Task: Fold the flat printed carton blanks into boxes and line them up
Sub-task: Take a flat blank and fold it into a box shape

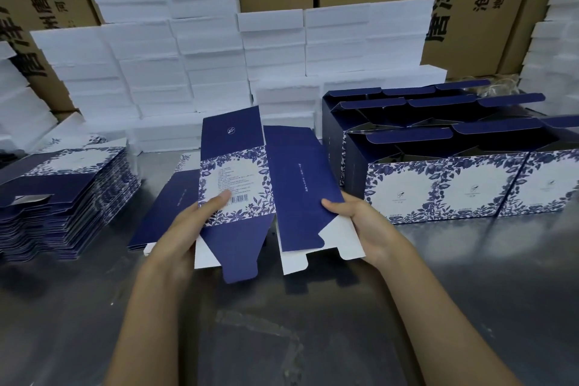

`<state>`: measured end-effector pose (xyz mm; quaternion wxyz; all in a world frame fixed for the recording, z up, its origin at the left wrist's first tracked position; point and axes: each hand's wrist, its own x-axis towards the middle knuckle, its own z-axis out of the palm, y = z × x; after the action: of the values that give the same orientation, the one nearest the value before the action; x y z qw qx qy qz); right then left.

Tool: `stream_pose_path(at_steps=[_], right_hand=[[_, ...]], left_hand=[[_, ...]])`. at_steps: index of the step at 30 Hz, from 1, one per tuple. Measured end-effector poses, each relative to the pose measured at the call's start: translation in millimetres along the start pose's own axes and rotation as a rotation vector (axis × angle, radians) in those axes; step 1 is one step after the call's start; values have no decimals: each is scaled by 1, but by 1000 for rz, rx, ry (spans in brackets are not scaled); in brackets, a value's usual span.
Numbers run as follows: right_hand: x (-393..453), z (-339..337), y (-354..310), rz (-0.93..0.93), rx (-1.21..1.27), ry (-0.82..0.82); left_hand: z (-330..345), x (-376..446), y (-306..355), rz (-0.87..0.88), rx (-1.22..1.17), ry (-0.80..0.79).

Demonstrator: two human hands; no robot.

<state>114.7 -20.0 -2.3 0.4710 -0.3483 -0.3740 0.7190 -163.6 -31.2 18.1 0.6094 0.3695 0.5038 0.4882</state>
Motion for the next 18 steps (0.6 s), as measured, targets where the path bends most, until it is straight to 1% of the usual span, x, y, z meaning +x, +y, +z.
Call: stream_pose_path(at_steps=[4, 8, 12, 16, 18], right_hand=[[-4, -6, -3, 23, 54, -24], [-6, -6, -3, 51, 49, -12], [-6, -6, -2, 22, -36, -42], [-2, -5, 1, -22, -110, 5], [-1, -4, 2, -16, -141, 28]], left_hand=[[-2, -1, -4, 54, -8, -68], [-2, 2, -6, 94, 13, -49], [-4, 3, -7, 154, 28, -42], [-6, 6, -7, 134, 53, -46], [-4, 7, -7, 105, 49, -9]])
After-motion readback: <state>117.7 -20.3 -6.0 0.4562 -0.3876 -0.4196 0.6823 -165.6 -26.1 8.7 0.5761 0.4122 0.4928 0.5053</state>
